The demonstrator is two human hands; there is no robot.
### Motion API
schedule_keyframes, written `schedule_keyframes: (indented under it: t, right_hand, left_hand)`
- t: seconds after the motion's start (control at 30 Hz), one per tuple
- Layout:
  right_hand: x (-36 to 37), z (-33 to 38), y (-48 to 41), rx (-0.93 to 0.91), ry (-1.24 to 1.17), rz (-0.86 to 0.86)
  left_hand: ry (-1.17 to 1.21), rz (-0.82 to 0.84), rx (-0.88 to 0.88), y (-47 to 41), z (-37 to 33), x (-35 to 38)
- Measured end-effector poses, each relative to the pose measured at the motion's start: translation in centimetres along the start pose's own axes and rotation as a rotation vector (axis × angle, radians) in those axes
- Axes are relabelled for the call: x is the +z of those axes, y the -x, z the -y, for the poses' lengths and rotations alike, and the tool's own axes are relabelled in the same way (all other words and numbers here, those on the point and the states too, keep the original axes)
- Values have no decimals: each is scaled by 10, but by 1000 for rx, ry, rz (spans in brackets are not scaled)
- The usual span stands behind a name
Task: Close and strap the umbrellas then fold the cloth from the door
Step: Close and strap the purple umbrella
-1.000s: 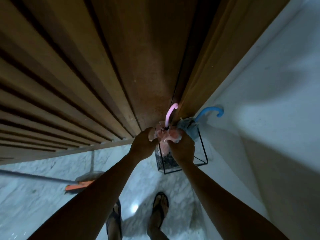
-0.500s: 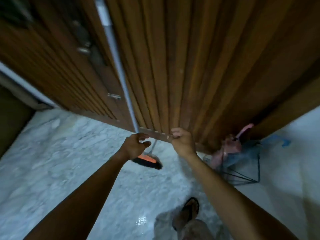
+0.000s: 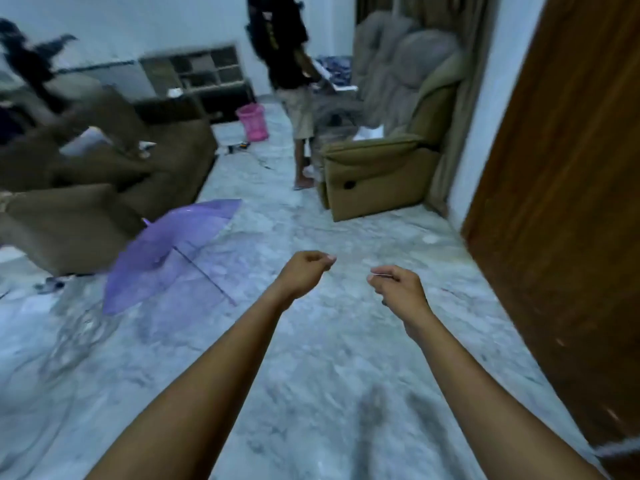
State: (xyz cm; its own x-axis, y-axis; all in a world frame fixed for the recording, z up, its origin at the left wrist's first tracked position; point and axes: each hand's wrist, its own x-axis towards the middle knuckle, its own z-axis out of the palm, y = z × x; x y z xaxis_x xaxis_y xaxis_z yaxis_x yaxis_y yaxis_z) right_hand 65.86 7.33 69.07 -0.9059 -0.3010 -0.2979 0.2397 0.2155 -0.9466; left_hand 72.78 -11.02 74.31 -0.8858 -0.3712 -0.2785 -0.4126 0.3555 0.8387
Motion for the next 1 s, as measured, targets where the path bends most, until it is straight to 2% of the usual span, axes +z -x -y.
schedule_keyframes:
  t: [0.17, 0.4, 0.77, 1.0]
  right_hand:
    - [130, 38, -36, -46, 96, 274]
    - [233, 49, -137, -28, 205, 449]
    - [386, 97, -358, 56, 378, 707]
    - [492, 88, -422, 67, 518, 878]
  left_hand:
    - [114, -205, -139, -18, 78, -101]
    - [278, -385, -285, -82, 152, -167]
    - [439, -653, -483, -253, 184, -258]
    - [516, -745, -610, -304, 237, -299]
